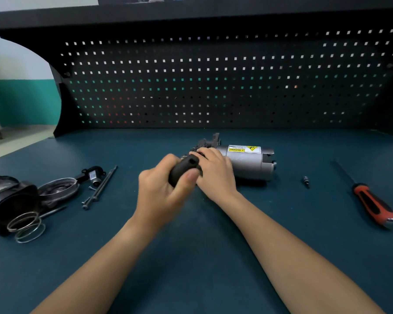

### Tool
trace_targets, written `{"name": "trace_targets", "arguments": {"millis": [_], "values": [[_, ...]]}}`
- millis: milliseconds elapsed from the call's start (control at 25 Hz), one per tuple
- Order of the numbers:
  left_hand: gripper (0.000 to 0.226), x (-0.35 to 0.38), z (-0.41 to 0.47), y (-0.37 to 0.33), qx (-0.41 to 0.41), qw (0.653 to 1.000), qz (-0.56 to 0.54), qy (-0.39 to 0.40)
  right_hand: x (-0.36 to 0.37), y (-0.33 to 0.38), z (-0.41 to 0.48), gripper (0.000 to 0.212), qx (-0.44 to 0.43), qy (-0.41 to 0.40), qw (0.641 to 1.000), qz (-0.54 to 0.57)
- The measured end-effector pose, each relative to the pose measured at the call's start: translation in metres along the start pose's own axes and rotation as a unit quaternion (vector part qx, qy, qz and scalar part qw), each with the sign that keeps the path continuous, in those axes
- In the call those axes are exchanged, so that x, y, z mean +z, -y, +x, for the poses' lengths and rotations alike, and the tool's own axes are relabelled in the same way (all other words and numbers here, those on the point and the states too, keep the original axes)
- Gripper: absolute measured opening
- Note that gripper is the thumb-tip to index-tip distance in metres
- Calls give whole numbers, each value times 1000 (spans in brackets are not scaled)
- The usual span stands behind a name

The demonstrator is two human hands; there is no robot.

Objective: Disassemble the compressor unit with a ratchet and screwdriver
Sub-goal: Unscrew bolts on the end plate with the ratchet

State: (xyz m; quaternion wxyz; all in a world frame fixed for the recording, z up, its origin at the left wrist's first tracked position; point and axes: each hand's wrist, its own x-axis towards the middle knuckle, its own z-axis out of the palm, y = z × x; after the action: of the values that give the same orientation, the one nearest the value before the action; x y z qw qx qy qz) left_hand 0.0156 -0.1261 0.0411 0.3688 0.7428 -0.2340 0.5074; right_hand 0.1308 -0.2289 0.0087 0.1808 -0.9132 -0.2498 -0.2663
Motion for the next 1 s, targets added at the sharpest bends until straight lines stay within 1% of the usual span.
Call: {"name": "trace_targets", "arguments": {"millis": [80,120,160,200,240,280,320,360,400,480,520,560,640,720,800,1000], "values": [[35,-2,1,8,-2,1000,15,-23,-9,2,2,47,-23,26,998,-56],[37,-3,1,13,-3,999,17,-31,-18,-2,5,51,-34,42,996,-74],[43,-3,0,18,-7,999,16,-39,-29,-10,9,60,-30,62,994,-89],[48,-3,0,22,-16,999,11,-45,-43,-23,16,74,-6,95,990,-105],[51,-3,1,26,-28,998,3,-49,-60,-39,23,90,38,151,981,-118],[51,-2,1,28,-34,998,-6,-52,-76,-54,29,103,92,225,962,-124],[51,-1,2,30,-33,998,-8,-57,-89,-66,34,109,143,295,937,-125],[51,1,2,32,-29,998,-2,-62,-97,-73,38,106,172,343,914,-135],[50,2,3,33,-23,997,6,-67,-98,-75,42,96,174,368,900,-157],[50,2,5,37,-22,996,15,-81,-90,-73,51,77,146,380,892,-194],[51,2,8,41,-26,996,16,-89,-86,-70,55,75,137,383,893,-193],[51,1,12,44,-30,995,15,-94,-81,-69,58,74,134,381,899,-172],[52,1,20,53,-31,994,17,-101,-72,-72,58,78,131,350,921,-111],[52,2,26,62,-23,993,29,-114,-67,-75,56,79,122,313,937,-95],[52,4,33,70,-19,991,39,-123,-63,-79,56,73,121,298,942,-100],[47,6,50,90,-46,986,33,-156,-58,-80,59,63,141,268,948,-102]]}}
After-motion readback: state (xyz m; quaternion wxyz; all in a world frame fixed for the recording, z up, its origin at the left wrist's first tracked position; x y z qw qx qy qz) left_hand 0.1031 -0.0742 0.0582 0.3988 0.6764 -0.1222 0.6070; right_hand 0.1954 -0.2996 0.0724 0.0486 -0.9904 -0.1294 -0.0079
